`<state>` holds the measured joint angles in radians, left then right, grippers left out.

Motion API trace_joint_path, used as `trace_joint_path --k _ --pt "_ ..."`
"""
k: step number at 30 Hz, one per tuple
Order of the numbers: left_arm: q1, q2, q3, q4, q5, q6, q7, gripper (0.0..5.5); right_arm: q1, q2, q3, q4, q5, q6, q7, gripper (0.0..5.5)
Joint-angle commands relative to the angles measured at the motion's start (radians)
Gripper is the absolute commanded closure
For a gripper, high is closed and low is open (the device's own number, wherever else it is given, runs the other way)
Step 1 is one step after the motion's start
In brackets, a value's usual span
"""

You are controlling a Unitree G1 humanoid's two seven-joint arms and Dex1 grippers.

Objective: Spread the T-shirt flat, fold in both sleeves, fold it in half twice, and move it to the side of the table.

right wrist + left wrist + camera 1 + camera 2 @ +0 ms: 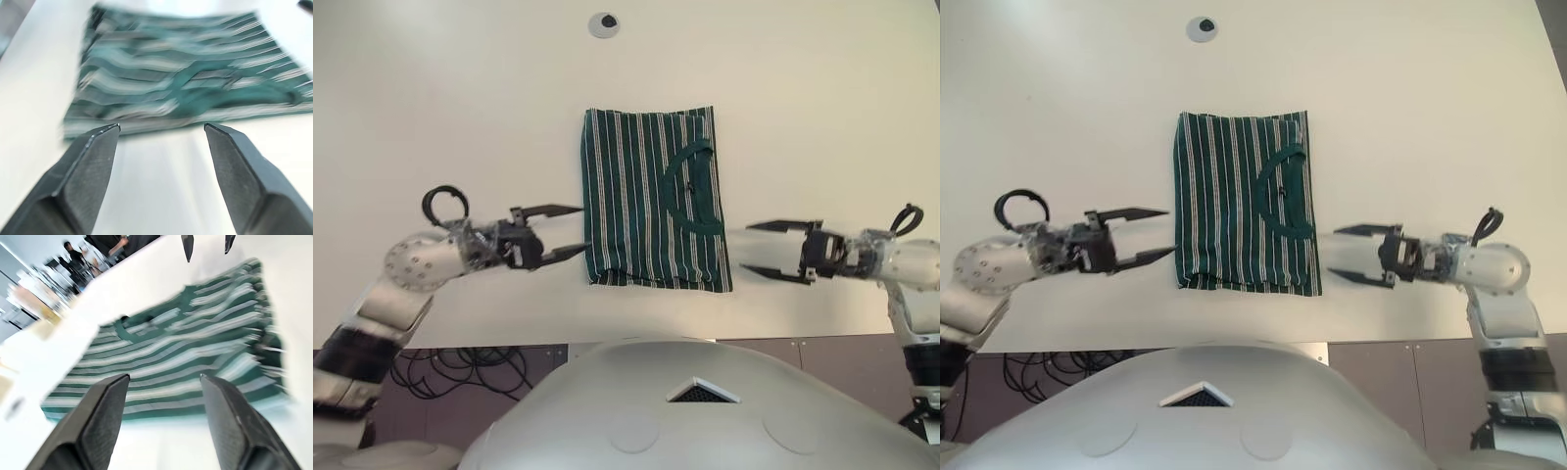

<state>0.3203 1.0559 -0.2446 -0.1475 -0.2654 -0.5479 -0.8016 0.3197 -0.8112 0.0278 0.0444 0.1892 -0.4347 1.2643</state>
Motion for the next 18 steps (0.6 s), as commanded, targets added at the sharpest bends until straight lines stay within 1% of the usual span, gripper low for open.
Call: trace_joint_path --k 1,5,7,11,12,13,15,16,18 --pt "0.101 0.043 0.062 0.047 0.127 -0.059 -0.022 2.86 -0.004 -0.035 0.030 0.113 -0.137 -0.245 -0.034 2.33" --pt "0.095 -0.031 0.012 0.184 0.395 -0.209 0.036 2.86 -0.001 -0.038 0.087 0.147 -0.139 -0.343 -0.046 2.33" --pt "0.077 -0.067 -0.010 0.232 0.461 -0.263 0.060 2.86 -0.001 -0.032 0.115 0.162 -0.156 -0.382 -0.064 2.33" --pt "-0.003 -0.123 -0.049 0.355 0.665 -0.372 0.156 2.86 -0.046 -0.008 0.167 0.201 -0.213 -0.442 -0.126 2.33" --pt "-0.018 -0.132 -0.064 0.373 0.680 -0.386 0.159 2.86 -0.057 -0.003 0.180 0.208 -0.218 -0.446 -0.136 2.33" --pt "-0.030 -0.141 -0.078 0.384 0.690 -0.395 0.162 3.00 -0.067 0.000 0.192 0.217 -0.222 -0.450 -0.144 2.28" --pt "-0.064 -0.165 -0.113 0.403 0.725 -0.412 0.170 3.35 -0.084 0.001 0.224 0.235 -0.230 -0.457 -0.155 2.64" --pt "-0.084 -0.178 -0.130 0.414 0.742 -0.415 0.175 3.61 -0.092 0.002 0.239 0.241 -0.233 -0.457 -0.160 2.92" --pt "-0.113 -0.200 -0.160 0.434 0.755 -0.423 0.177 3.88 -0.107 0.006 0.267 0.252 -0.235 -0.455 -0.174 3.22"
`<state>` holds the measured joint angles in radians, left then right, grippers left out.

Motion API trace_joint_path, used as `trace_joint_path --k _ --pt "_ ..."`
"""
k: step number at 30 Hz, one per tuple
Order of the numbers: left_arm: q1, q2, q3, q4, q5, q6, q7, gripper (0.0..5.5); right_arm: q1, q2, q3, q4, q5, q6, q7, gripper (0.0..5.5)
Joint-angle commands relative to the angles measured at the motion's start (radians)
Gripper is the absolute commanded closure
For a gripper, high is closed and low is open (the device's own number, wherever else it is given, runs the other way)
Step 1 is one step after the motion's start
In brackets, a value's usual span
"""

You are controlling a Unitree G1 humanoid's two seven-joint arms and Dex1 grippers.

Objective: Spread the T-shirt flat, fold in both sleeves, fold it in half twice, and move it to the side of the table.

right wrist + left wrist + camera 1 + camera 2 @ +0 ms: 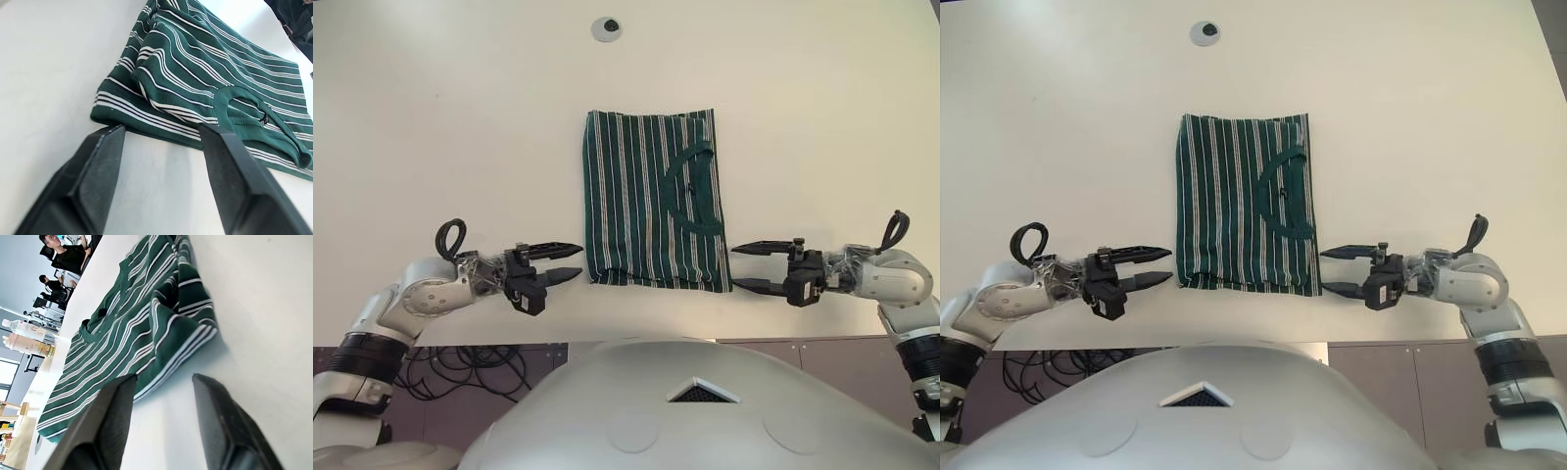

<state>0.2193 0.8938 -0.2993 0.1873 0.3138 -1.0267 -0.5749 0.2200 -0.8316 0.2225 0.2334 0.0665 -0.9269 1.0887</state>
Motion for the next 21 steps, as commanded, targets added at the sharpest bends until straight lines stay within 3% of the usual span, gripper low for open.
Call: trace_joint_path --k 1,12,18,21 --pt "-0.018 -0.044 -0.117 0.104 0.177 0.053 -0.048 4.01 -0.019 0.028 0.085 0.074 -0.114 0.033 -0.003 3.39" --pt "-0.032 -0.049 -0.198 0.122 0.154 0.037 -0.053 4.90 -0.071 0.016 0.179 0.095 -0.122 0.006 -0.064 5.40" --pt "-0.028 -0.047 -0.205 0.118 0.145 0.038 -0.053 5.20 -0.068 0.005 0.205 0.088 -0.091 0.014 -0.072 5.50" --pt "-0.011 -0.038 -0.222 0.085 0.048 0.067 -0.098 5.32 -0.030 -0.025 0.220 0.006 0.053 0.115 -0.022 5.50"
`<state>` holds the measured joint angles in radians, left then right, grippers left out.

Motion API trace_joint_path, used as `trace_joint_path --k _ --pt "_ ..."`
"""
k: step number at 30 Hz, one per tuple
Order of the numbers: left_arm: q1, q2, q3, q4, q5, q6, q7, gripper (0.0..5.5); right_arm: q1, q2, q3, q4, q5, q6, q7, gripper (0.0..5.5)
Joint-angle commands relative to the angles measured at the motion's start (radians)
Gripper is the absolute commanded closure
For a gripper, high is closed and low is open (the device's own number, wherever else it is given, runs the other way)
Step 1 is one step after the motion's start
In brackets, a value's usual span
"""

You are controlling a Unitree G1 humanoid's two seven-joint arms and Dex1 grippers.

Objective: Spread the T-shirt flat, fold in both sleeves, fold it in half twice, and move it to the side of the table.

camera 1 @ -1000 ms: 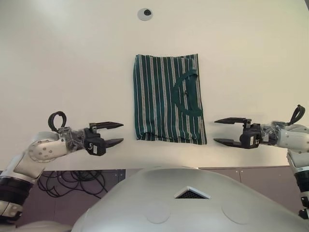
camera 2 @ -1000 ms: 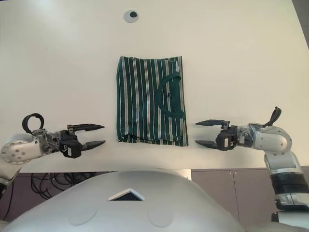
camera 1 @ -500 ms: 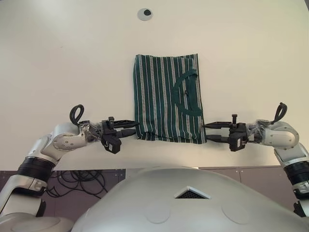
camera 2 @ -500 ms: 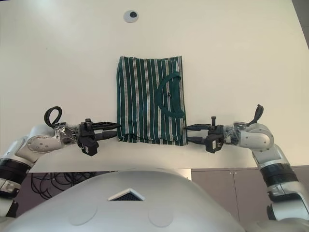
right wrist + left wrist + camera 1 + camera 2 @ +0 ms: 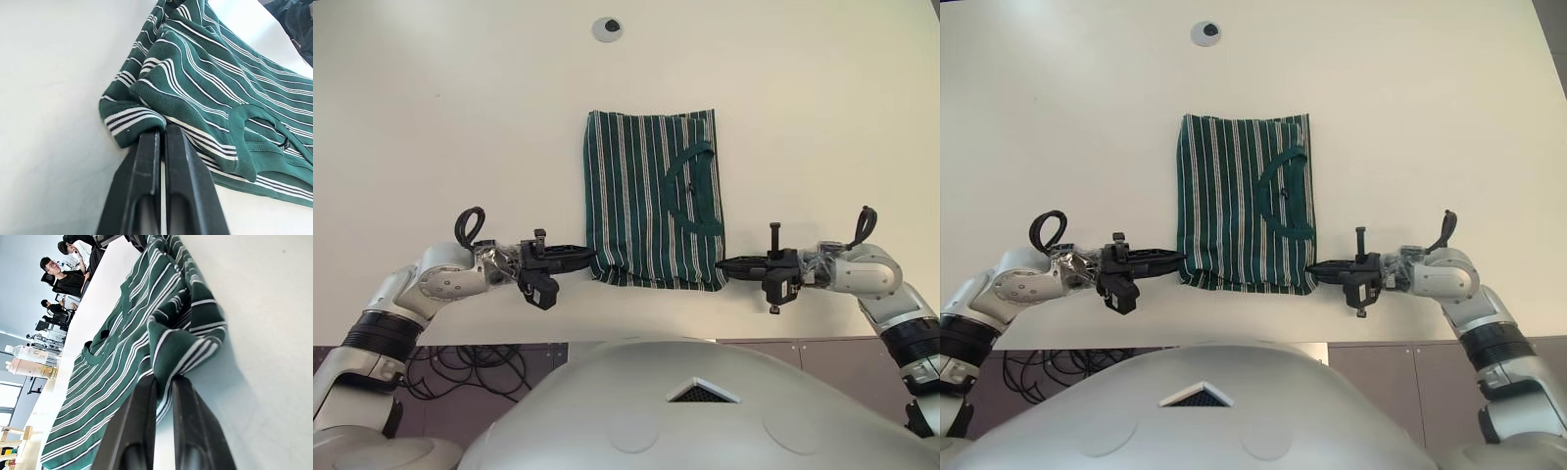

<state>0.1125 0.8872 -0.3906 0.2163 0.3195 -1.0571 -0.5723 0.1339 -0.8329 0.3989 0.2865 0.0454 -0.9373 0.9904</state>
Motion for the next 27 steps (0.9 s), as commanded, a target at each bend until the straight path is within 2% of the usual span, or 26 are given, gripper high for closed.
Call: trace_joint_path --k 1,6,11,22,27 --pt "0.107 -0.023 -0.141 0.033 -0.015 0.119 -0.125 5.36 0.072 -0.038 0.047 -0.083 0.129 0.173 0.099 5.50" --pt "0.194 0.165 -0.198 -0.296 -0.545 0.496 -0.403 5.49 0.168 -0.171 0.005 -0.346 0.514 0.578 0.278 5.50" --pt "0.245 0.268 -0.125 -0.509 -0.835 0.758 -0.545 5.49 0.228 -0.205 -0.080 -0.472 0.709 0.800 0.383 5.50" --pt "0.288 0.195 0.049 -0.590 -0.991 0.962 -0.615 5.49 0.260 -0.096 -0.194 -0.510 0.697 0.915 0.408 5.50" --pt "0.227 0.112 0.169 -0.448 -1.104 1.081 -0.654 5.49 0.129 0.055 -0.249 -0.429 0.699 1.012 0.243 5.50"
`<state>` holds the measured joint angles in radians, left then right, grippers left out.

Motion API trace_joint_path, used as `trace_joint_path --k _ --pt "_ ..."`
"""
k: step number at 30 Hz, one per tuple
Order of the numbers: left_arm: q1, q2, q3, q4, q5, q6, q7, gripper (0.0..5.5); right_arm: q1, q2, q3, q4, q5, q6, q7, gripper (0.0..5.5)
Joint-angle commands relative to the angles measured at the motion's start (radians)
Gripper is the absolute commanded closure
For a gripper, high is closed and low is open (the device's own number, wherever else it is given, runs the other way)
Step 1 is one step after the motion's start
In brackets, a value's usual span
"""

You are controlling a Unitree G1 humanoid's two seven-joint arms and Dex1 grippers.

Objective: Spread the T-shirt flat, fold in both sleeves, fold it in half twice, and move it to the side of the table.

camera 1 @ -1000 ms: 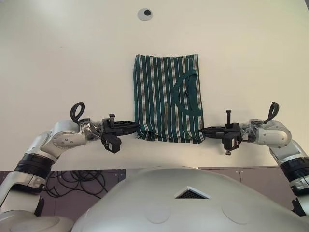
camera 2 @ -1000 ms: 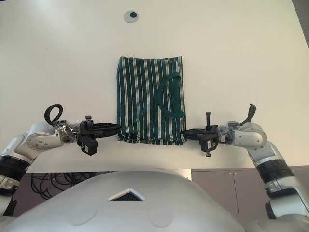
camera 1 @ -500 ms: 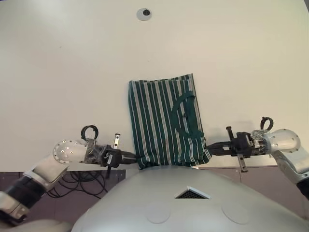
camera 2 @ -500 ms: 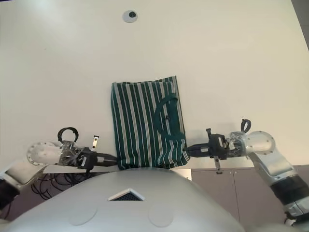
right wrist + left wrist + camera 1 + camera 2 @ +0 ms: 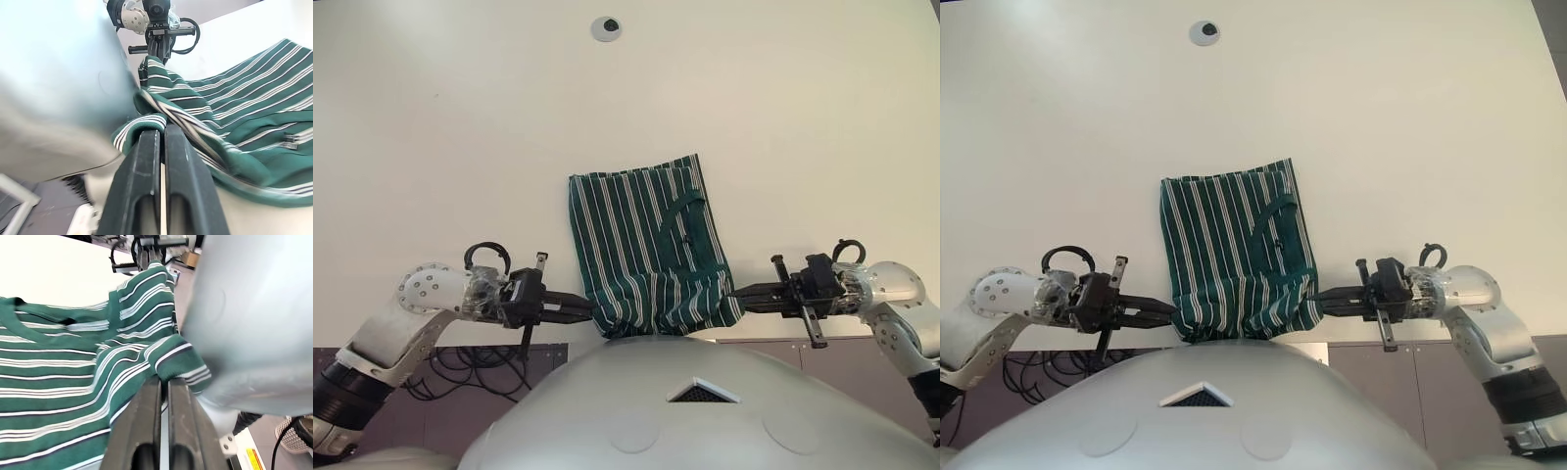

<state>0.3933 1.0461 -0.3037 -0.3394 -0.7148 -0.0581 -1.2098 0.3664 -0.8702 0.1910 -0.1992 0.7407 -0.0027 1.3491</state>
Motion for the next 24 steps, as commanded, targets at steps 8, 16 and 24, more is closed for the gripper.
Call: trace_joint_path --k 8,16,24 --pt "-0.196 -0.216 0.186 0.292 -0.085 0.269 0.036 5.49 -0.301 0.266 -0.056 0.171 -0.078 0.234 -0.309 5.50" --pt "-0.334 -0.350 0.198 0.538 0.106 0.317 0.139 5.49 -0.448 0.380 -0.056 0.349 -0.223 0.295 -0.456 5.50" --pt "-0.370 -0.387 0.214 0.544 0.142 0.435 0.154 5.49 -0.546 0.456 -0.081 0.510 -0.306 0.316 -0.524 5.50"
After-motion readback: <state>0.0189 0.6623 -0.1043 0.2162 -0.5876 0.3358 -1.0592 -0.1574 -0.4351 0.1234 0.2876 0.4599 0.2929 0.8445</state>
